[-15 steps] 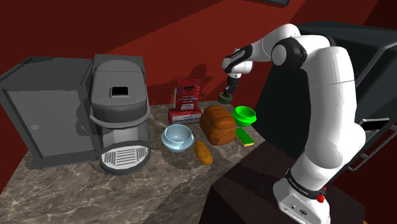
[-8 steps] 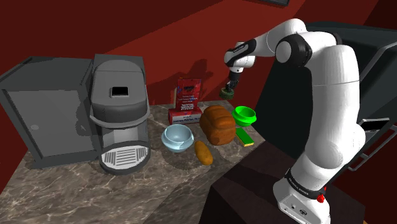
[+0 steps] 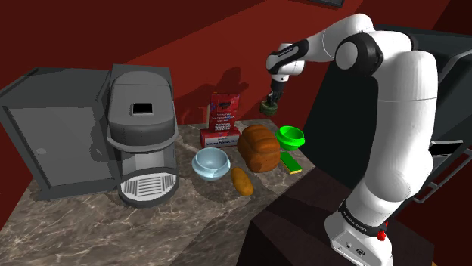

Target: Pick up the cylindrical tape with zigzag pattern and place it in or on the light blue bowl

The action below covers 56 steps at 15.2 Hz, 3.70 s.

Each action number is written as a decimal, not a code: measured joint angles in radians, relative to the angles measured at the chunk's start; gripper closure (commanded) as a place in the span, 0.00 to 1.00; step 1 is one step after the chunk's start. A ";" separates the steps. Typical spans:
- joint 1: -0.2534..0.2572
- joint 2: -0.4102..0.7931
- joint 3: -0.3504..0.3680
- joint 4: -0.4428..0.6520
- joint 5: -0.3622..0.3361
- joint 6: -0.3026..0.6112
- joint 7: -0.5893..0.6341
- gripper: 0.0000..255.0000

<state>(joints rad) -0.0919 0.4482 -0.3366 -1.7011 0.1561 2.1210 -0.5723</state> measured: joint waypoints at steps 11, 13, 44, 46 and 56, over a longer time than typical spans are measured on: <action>0.191 -0.201 0.041 -0.283 -0.080 0.096 0.244 1.00; 0.219 -0.223 0.053 -0.315 -0.090 0.107 0.289 1.00; 0.529 -0.225 0.260 -0.444 -0.143 0.239 0.833 1.00; 0.529 -0.209 0.260 -0.452 -0.141 0.262 0.832 1.00; 0.529 -0.186 0.262 -0.457 -0.138 0.291 0.831 0.00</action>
<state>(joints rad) 0.4370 0.2621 -0.0750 -2.1586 0.0177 2.4117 0.2591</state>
